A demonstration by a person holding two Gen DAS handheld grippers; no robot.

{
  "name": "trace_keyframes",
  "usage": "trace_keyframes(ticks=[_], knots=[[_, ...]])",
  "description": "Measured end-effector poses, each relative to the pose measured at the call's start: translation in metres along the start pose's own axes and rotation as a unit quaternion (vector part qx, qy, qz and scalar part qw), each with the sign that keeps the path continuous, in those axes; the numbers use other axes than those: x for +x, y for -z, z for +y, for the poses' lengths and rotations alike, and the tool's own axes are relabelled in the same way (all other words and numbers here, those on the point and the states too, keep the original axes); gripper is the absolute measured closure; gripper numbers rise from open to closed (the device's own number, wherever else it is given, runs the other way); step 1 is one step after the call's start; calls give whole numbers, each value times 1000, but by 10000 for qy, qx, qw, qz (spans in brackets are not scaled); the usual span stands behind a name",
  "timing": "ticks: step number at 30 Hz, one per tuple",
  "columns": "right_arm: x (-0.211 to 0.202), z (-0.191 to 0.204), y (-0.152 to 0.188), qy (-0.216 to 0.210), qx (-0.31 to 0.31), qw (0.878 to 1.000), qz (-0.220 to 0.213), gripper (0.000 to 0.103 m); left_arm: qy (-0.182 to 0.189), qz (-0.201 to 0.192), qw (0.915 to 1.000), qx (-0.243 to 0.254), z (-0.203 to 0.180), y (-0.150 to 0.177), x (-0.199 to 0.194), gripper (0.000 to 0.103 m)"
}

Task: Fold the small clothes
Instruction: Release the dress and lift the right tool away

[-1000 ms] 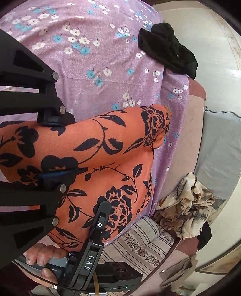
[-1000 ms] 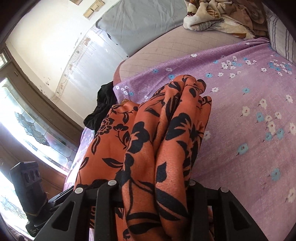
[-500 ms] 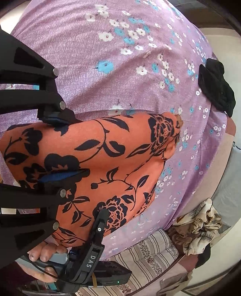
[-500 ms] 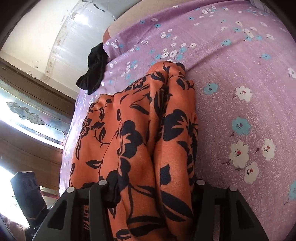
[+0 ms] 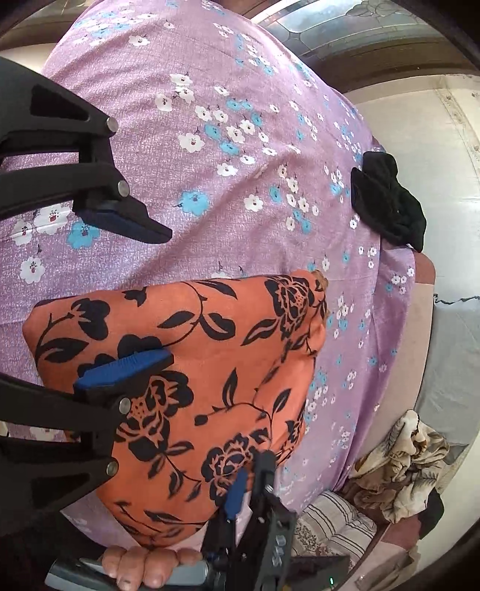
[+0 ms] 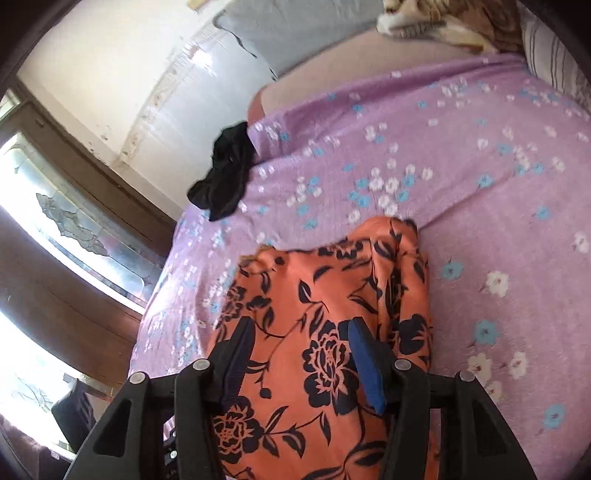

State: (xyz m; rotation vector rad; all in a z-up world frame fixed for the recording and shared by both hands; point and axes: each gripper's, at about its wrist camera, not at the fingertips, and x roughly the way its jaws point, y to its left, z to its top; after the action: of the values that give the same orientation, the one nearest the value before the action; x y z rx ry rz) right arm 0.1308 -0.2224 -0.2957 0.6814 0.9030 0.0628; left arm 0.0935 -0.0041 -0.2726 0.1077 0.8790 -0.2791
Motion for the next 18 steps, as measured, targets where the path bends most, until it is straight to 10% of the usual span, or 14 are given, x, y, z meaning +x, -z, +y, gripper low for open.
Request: trace_keyframes(ticks=[11,18], knots=[[-59,4,48,79,-697,9973,-195,50,-102,-432,9988,218,-10,9,-42,19],[-58,3,74,365,-1050,9938,15,49,-250,104,9986,444,-29,16,-27,18]])
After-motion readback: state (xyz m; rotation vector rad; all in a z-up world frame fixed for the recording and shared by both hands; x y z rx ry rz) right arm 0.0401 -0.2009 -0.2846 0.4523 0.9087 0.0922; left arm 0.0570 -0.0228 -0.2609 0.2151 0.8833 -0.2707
